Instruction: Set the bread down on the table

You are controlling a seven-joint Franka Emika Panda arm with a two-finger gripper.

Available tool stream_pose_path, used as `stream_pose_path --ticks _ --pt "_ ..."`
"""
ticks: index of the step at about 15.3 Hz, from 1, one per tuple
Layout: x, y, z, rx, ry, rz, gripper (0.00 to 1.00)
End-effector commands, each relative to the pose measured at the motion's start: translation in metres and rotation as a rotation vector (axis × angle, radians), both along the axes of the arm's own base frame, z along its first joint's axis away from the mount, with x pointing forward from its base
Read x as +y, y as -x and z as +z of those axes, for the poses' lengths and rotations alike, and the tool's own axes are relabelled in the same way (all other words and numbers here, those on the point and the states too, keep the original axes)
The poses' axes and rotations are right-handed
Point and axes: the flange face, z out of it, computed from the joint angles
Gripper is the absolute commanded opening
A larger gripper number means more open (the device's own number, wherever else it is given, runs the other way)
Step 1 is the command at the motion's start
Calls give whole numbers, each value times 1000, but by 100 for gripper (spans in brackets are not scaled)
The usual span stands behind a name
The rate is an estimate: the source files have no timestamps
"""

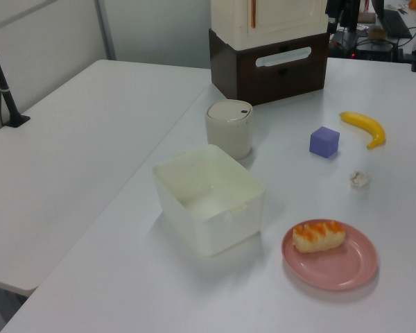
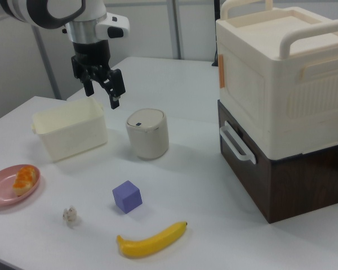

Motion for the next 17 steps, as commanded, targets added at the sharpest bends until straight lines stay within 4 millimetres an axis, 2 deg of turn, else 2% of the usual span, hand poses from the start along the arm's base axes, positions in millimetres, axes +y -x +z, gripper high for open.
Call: stream_pose_path --ticks 1,13,16,17 --pt "1 -2 4 -6 21 33 100" --pt "-8 -3 -1 -2 59 71 100" --pt "-4 -4 -4 10 66 80 100" --pt "3 -7 -8 21 76 92 100"
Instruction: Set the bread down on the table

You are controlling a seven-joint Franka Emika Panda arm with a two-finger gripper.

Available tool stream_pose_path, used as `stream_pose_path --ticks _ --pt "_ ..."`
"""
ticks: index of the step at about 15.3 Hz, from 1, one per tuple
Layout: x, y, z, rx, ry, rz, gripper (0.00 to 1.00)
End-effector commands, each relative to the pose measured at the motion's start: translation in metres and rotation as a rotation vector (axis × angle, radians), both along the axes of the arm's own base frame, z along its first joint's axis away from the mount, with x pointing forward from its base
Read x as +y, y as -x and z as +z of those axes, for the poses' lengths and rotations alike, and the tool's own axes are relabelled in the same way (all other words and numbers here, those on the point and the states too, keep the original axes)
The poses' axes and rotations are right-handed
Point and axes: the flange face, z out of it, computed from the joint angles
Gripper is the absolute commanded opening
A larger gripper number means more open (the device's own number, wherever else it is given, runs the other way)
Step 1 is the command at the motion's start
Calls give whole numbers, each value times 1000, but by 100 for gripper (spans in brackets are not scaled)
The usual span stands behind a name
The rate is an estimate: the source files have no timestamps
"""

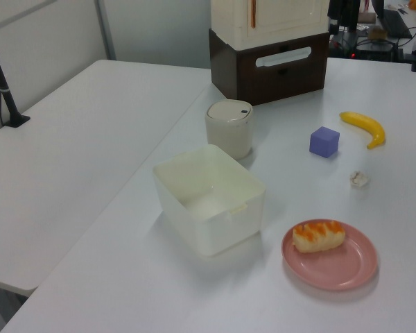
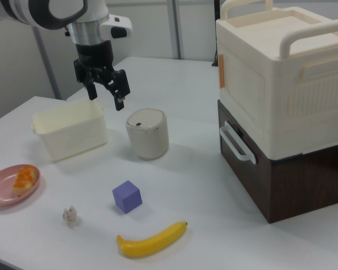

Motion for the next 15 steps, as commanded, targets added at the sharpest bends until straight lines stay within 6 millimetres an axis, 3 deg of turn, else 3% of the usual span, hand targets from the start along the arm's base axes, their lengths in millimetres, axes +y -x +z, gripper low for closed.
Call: stream_pose_path --ticks 1,2,9,11,12,15 --pt "29 -10 -10 38 51 79 100" --pt "54 -10 -17 93 101 132 100" --pt "151 2 -44 202 173 255 100" --pt "188 3 -72 227 212 262 100" --pt "216 6 -96 238 256 267 100" --pt "268 16 -151 240 320 296 100"
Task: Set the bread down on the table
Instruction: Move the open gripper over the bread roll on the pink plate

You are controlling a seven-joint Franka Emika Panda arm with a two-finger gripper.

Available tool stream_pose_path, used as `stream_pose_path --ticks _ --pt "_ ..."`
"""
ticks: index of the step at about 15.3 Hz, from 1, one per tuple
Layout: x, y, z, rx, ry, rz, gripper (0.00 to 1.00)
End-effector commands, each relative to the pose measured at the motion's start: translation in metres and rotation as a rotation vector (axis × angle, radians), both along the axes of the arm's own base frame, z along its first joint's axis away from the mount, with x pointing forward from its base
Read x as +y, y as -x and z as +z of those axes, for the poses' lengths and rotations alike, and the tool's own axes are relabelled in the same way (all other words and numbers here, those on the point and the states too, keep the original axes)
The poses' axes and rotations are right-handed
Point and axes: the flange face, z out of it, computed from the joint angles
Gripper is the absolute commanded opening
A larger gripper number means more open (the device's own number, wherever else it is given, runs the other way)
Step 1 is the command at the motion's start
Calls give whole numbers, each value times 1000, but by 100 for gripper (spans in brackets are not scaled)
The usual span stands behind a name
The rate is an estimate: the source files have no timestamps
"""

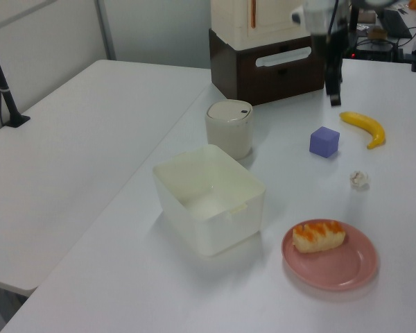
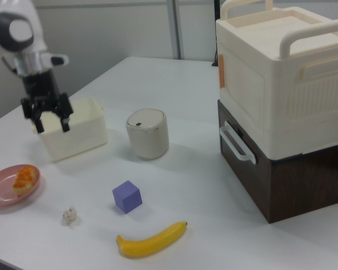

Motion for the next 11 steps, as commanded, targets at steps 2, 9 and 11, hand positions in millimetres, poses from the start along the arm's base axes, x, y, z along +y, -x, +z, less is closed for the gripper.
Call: stream_pose_path --ticks 2,9,11 --pt "60 15 -67 24 89 68 100" --pt "126 43 -112 101 155 177 100" --pt "142 58 -124 119 171 204 100"
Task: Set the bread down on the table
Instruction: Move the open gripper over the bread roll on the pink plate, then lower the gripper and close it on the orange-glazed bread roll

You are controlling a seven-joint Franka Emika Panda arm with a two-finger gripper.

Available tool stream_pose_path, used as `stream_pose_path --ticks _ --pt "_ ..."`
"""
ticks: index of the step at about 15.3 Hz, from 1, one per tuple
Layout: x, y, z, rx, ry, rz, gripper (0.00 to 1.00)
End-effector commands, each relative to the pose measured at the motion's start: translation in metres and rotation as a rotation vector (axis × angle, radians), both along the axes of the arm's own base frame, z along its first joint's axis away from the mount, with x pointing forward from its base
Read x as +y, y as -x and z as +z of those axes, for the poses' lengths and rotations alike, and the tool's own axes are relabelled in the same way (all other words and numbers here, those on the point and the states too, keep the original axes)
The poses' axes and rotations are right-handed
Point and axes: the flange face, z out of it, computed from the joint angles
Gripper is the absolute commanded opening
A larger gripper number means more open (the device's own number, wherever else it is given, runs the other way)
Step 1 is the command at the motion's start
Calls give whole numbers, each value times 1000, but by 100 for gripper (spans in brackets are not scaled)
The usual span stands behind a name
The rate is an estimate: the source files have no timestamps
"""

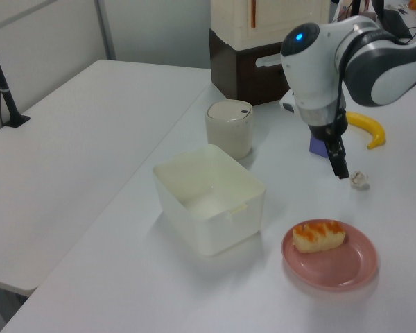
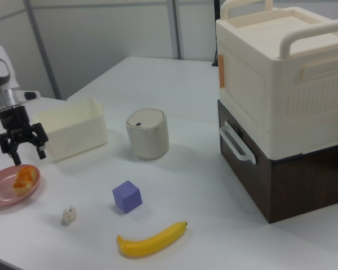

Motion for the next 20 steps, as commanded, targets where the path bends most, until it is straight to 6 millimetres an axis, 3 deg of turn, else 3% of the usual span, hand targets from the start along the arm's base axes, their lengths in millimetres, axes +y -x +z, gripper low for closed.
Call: stream_pose_path --ticks 1,5,9,16,20 --pt "34 32 -22 28 48 66 100" --pt "79 56 -20 34 18 162 100" --pt "103 49 -13 -43 -118 183 100" --pt "122 35 -18 -83 -275 316 100" --pt "109 22 -56 -35 -232 336 100"
